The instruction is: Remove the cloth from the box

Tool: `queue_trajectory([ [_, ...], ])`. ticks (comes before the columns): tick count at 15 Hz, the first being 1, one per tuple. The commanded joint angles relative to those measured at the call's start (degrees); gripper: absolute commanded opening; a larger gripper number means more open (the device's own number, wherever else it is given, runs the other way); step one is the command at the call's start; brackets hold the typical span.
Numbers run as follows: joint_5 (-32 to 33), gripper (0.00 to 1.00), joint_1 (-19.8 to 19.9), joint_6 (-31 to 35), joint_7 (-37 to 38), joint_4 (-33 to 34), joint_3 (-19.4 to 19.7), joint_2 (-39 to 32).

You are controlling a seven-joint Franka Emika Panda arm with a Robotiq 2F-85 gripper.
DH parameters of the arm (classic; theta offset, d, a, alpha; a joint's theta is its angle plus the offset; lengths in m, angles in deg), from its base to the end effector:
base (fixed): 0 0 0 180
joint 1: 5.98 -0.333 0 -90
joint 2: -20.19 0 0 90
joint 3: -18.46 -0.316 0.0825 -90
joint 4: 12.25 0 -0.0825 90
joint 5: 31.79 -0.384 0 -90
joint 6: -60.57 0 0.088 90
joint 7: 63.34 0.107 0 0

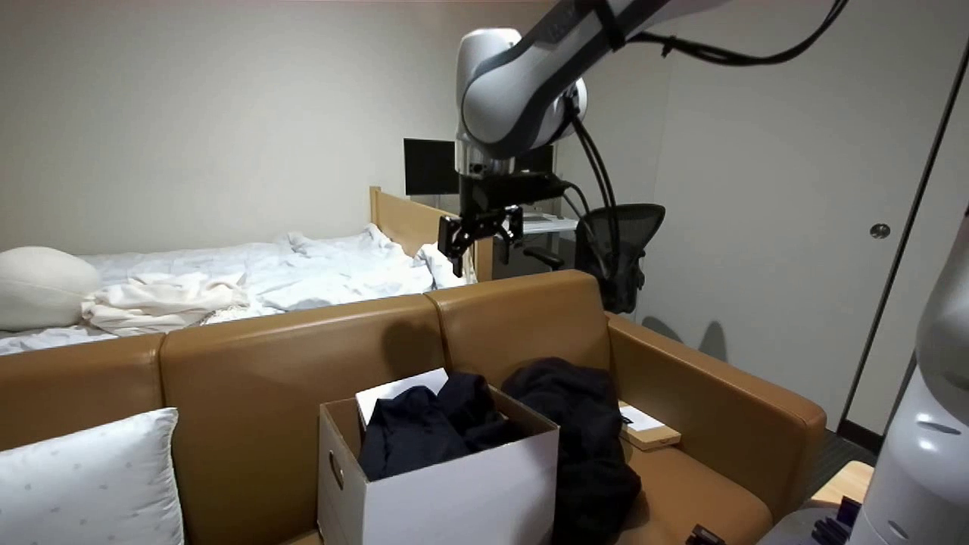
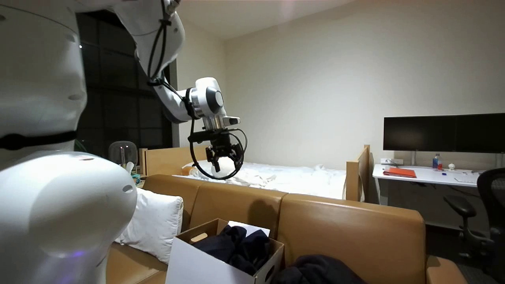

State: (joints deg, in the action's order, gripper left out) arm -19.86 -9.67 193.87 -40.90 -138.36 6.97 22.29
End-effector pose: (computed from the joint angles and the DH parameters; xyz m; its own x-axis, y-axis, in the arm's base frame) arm 0.5217 0.1383 0.4140 0.9788 0.0158 0.2043 -0.0067 -0.9941 0.1086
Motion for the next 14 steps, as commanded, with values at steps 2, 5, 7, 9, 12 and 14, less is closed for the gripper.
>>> queue_trajectory([
  [2, 2.6, 1.00, -2.3, -3.0, 4.8, 8.0, 2.4, -9.9],
  [5, 0.8, 1.00, -3.5, -1.5, 2.4, 7.2, 3.9, -10.3],
  [7, 0.7, 1.00, -4.1, -2.5, 2.4, 8.3, 4.2, -11.3],
  [9, 0.7, 1.00, -4.1, -2.9, 2.4, 8.6, 4.2, -11.2],
  [12, 1.9, 1.00, -4.4, -5.4, 3.0, 12.7, 4.7, -15.4],
  [14, 2.0, 1.00, -5.0, -9.1, 3.2, 17.1, 5.8, -20.5],
])
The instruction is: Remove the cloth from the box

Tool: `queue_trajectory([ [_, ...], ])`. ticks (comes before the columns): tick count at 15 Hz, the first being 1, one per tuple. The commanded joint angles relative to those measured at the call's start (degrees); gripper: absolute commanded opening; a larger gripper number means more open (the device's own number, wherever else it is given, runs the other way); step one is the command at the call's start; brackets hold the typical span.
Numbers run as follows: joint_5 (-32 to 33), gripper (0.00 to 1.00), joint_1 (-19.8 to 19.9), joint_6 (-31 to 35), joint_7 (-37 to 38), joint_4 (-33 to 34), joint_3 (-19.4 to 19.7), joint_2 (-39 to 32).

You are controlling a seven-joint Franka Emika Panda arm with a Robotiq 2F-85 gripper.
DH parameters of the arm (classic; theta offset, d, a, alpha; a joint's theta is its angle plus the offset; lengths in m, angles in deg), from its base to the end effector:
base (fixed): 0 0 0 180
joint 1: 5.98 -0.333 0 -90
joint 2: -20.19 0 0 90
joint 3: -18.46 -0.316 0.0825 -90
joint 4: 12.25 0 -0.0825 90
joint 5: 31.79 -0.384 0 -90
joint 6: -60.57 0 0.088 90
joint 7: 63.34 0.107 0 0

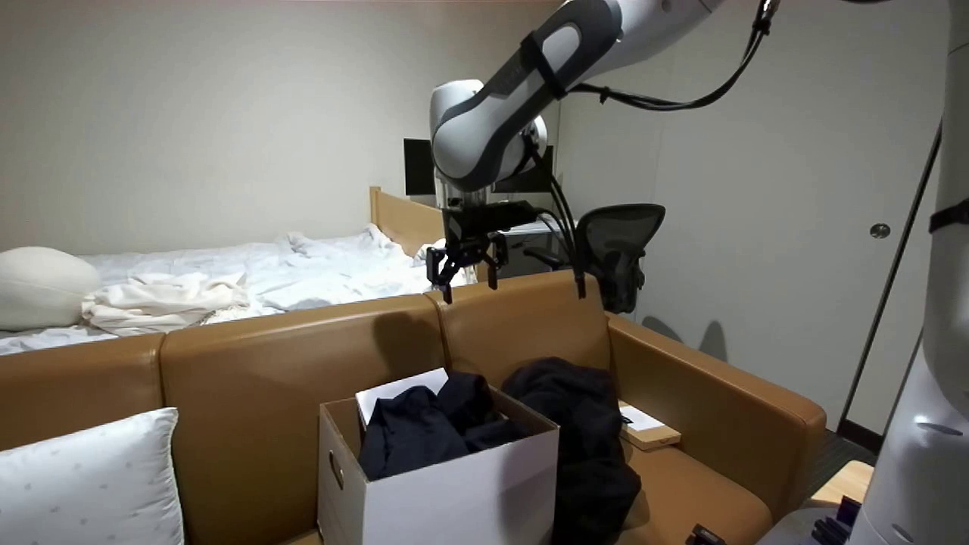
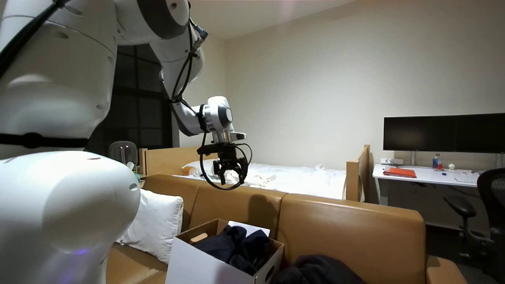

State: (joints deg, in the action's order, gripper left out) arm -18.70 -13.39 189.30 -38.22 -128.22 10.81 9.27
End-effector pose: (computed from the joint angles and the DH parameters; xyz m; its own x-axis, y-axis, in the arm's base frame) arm 0.5713 0.1449 0.3604 0.9956 -0.0322 0.0886 -0.0438 -0.9903 0.1316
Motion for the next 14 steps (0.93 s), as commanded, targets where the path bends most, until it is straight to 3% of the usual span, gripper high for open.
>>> queue_trajectory([
  [1, 0.8, 1.00, -1.7, -5.8, 0.6, 8.8, 2.6, -9.7],
  [5, 1.0, 1.00, -4.4, -9.2, 1.8, 17.4, 5.4, -18.8],
  [6, -0.6, 1.00, -3.6, -6.1, -0.4, 12.4, 5.3, -15.0],
  [14, -0.3, 1.00, -5.4, -3.4, -1.3, 14.4, 5.1, -20.0],
])
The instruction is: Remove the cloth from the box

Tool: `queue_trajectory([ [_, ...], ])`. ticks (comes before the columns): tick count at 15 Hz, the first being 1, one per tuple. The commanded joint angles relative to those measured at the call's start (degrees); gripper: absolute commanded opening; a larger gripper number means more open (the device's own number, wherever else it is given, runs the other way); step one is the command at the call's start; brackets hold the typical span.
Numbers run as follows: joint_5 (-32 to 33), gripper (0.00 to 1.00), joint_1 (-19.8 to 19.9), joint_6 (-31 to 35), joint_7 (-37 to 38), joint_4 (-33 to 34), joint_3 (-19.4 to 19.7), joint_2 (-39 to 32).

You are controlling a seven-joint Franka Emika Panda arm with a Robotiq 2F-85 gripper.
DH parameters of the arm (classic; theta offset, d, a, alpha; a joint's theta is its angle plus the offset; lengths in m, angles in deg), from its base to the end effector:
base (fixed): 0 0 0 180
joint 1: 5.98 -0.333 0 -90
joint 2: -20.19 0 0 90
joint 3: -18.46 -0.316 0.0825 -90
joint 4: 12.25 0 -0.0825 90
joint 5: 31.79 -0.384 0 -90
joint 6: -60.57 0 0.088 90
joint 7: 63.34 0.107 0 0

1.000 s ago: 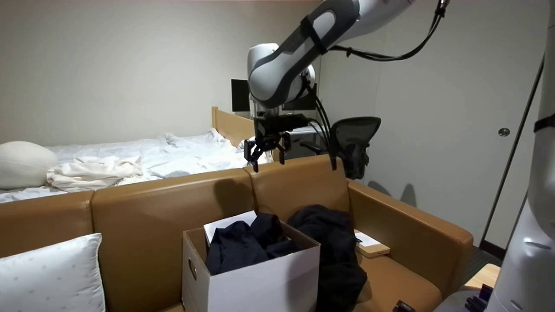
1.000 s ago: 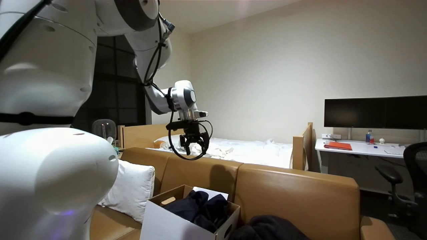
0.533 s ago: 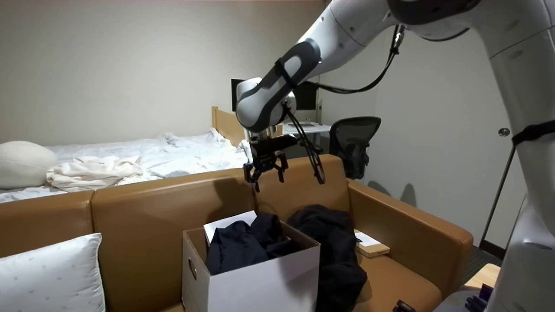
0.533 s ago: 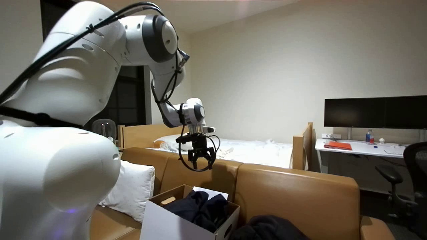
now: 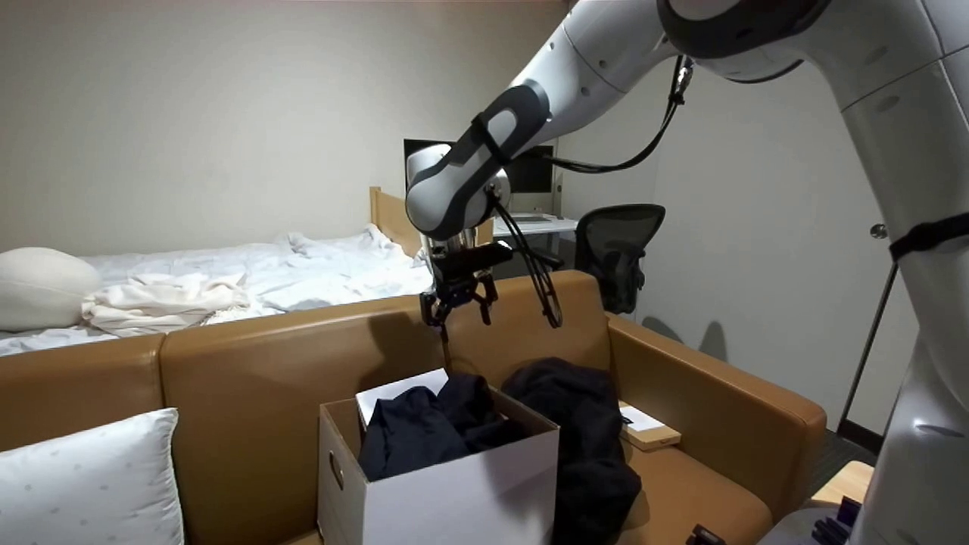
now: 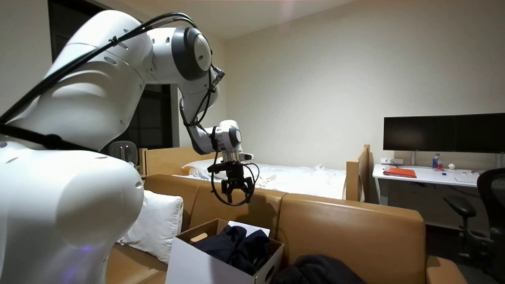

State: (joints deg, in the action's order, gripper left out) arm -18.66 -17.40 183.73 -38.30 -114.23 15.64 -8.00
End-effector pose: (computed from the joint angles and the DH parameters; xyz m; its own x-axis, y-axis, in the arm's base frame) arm 0.6267 0.1469 0.2719 0.9967 -0.0607 -0.0535 -0.0494 -0.9802 0.1916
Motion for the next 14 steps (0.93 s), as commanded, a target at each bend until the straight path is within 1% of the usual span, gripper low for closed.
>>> queue_trajectory([
  [1, -0.6, 1.00, -1.7, 3.4, -1.6, 0.5, 0.1, -3.7],
  [5, -0.9, 1.00, -3.5, 4.4, -4.0, 6.2, -0.1, -12.0],
  [7, -1.1, 1.00, -3.9, 4.9, -4.9, 10.7, 0.3, -16.7],
  [10, -3.1, 1.00, -2.9, 4.7, -8.1, 17.3, -0.5, -23.0],
  [12, -5.6, 1.00, -1.7, 2.8, -11.6, 21.8, -1.6, -27.3],
  [14, -7.6, 1.00, -1.3, 1.0, -13.9, 26.5, -1.8, -31.7],
])
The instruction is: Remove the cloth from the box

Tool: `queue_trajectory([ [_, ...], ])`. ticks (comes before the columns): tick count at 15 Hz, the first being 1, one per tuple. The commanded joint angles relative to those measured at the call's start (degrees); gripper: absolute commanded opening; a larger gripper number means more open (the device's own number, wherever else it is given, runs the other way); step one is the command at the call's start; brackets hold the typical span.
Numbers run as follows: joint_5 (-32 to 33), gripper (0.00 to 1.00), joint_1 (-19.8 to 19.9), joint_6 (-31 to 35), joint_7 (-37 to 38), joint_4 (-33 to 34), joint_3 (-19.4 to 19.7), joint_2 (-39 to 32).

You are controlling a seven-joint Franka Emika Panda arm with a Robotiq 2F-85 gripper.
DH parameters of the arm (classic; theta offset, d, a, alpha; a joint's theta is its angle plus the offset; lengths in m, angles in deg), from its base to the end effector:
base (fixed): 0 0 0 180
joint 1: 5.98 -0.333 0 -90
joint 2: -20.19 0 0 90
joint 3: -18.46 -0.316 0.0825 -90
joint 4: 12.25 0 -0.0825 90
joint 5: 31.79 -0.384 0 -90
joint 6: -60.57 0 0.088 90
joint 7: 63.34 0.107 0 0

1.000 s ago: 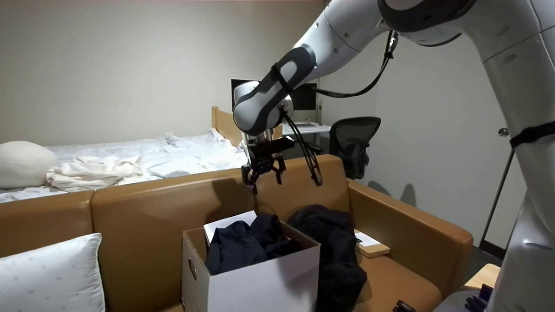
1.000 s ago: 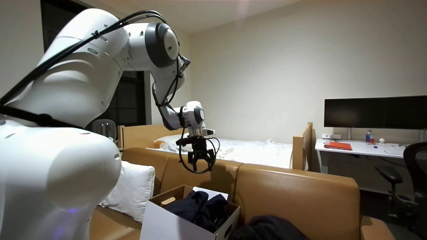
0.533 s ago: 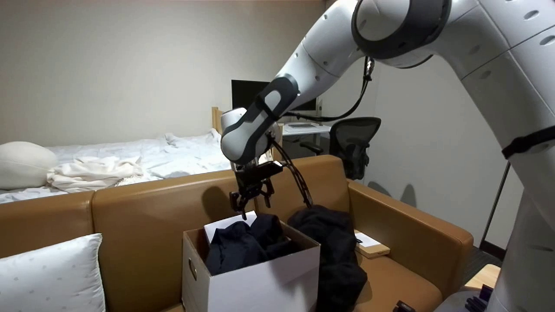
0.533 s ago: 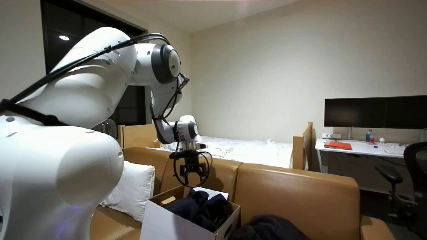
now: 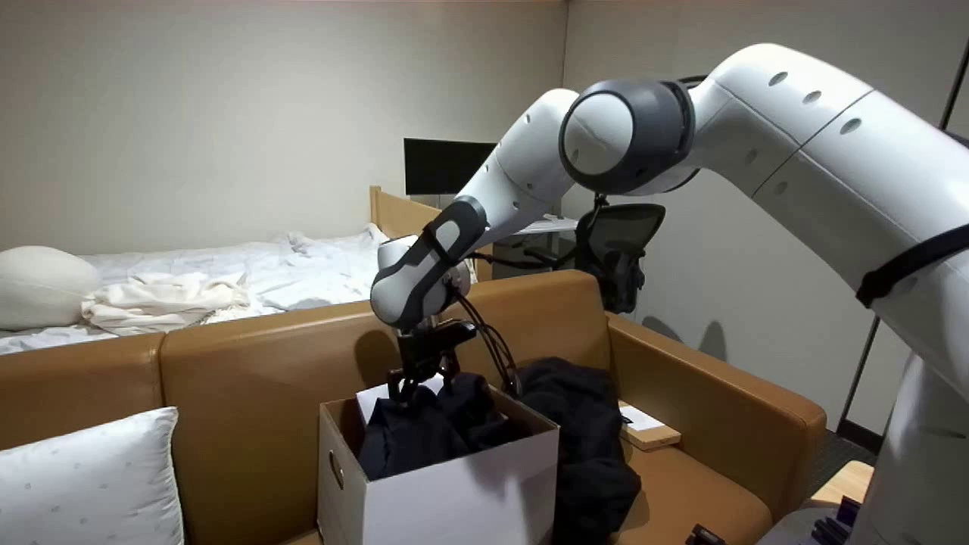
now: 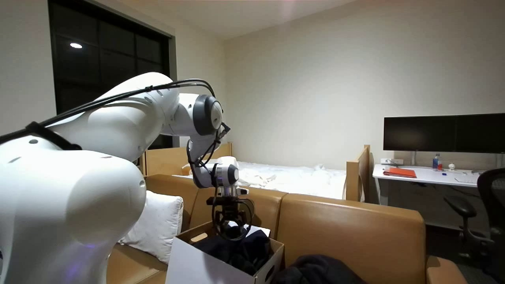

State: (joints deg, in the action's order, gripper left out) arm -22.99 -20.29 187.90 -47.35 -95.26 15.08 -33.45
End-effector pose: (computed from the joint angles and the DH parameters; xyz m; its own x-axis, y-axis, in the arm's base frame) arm 0.6673 0.2012 0.1123 0.9848 0.1042 -0.1392 0.1187 -0.9879 0.1003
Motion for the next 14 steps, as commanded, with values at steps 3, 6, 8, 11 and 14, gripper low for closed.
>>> queue_trajectory([
  [3, -4.4, 1.00, 1.1, -5.6, -4.9, 14.4, -0.3, -12.8],
  [6, -4.8, 1.00, 0.8, -10.4, -4.3, 22.0, 0.1, -19.5],
  [8, -5.0, 0.74, 0.9, -13.7, -4.5, 26.4, 0.1, -22.6],
  [11, -5.8, 0.64, 1.1, -17.2, -4.6, 31.8, -0.1, -25.8],
  [14, -6.2, 0.42, 1.2, -20.1, -4.9, 36.6, -0.2, -28.3],
])
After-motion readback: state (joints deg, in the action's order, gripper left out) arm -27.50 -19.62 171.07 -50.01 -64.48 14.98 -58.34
